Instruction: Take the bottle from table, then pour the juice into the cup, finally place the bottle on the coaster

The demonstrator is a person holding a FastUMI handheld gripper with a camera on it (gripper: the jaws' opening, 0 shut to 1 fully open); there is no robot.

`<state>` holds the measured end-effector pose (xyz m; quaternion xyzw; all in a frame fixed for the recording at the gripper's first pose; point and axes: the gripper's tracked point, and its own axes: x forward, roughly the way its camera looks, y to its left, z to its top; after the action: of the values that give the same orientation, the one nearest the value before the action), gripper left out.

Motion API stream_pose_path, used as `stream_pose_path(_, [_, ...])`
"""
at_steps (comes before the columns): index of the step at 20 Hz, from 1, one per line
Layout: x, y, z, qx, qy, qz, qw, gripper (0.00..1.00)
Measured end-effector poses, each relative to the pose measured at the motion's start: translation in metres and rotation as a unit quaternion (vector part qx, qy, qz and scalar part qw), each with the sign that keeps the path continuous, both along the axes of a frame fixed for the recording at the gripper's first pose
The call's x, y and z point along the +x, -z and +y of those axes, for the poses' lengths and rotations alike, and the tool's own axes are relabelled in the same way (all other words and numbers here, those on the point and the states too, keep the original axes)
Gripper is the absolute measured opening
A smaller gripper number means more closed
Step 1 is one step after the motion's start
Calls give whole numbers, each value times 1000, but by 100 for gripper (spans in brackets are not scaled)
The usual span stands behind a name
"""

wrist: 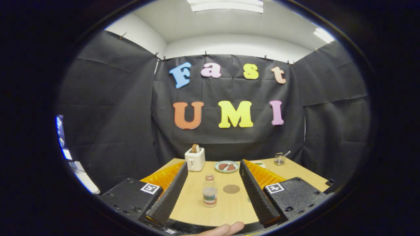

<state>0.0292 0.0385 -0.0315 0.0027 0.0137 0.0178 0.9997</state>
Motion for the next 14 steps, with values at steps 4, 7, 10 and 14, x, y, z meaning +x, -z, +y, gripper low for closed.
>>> stream_pose_path(4, [16, 23, 11, 0, -7, 12, 1000, 100])
stream_pose_path(7, [27, 43, 16, -5, -7, 22, 1000, 100])
stream_pose_path(10, [40, 63, 23, -3, -10, 22, 1000, 100])
stream_pose_path(14, [59, 94, 34, -4, -9, 22, 1000, 100])
